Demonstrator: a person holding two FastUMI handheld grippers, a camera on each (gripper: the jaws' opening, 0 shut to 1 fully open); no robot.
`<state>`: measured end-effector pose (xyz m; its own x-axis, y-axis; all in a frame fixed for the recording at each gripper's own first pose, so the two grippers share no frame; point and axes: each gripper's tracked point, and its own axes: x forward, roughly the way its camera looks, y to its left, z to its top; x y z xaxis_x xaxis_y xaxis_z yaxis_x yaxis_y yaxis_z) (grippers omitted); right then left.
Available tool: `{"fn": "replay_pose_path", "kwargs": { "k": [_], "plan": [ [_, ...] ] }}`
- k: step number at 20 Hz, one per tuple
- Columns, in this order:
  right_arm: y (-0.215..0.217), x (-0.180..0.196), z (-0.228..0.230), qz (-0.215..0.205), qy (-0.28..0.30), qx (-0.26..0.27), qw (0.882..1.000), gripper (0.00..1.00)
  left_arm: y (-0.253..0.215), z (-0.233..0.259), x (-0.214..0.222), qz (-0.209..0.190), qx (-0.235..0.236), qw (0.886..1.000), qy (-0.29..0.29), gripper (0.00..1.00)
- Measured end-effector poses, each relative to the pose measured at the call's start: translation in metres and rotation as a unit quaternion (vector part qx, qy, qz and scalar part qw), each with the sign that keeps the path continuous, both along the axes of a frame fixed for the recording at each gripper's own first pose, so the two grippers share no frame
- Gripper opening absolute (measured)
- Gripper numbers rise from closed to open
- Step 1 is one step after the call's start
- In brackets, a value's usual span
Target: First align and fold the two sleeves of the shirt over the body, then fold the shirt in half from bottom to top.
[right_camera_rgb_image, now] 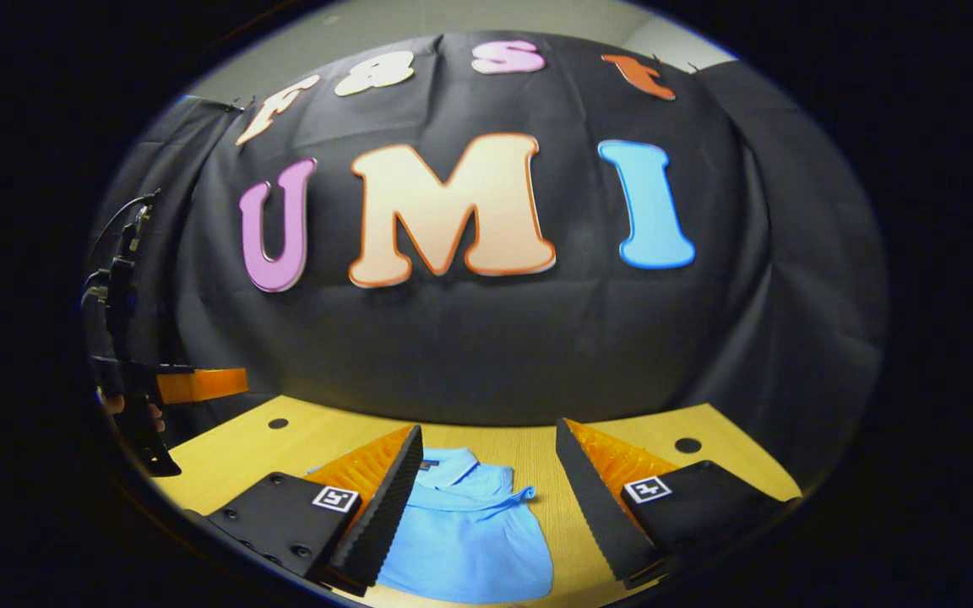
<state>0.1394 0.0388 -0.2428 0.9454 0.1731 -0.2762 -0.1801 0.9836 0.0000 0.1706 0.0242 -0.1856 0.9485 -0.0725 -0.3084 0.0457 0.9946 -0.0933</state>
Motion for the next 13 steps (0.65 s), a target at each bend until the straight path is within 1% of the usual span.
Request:
{"fn": "replay_pose_path", "kwargs": {
  "k": [3, 4, 5, 9, 11, 13],
  "plan": [
    [-0.004, -0.037, 0.045, -0.009, -0.026, 0.004, 1.0, 0.97, 0.009, 0.046, -0.049, -0.01, 0.029, 0.999, -0.035, 0.94],
    [-0.006, -0.051, 0.059, -0.011, -0.03, 0.009, 0.999, 0.94, 0.008, 0.055, -0.066, -0.014, 0.035, 0.998, -0.043, 0.94],
    [-0.007, -0.066, 0.073, -0.013, -0.035, 0.012, 0.999, 0.97, 0.007, 0.064, -0.081, -0.018, 0.037, 0.998, -0.048, 0.94],
    [-0.015, -0.122, 0.117, -0.02, -0.063, 0.008, 0.998, 0.97, 0.007, 0.098, -0.14, -0.028, 0.054, 0.995, -0.073, 0.94],
    [-0.016, -0.148, 0.133, -0.022, -0.073, 0.007, 0.997, 0.97, 0.006, 0.116, -0.162, -0.037, 0.062, 0.993, -0.091, 0.94],
    [-0.018, -0.17, 0.146, -0.024, -0.085, 0.003, 0.996, 0.97, 0.003, 0.131, -0.182, -0.042, 0.059, 0.992, -0.105, 0.94]
  ]
}}
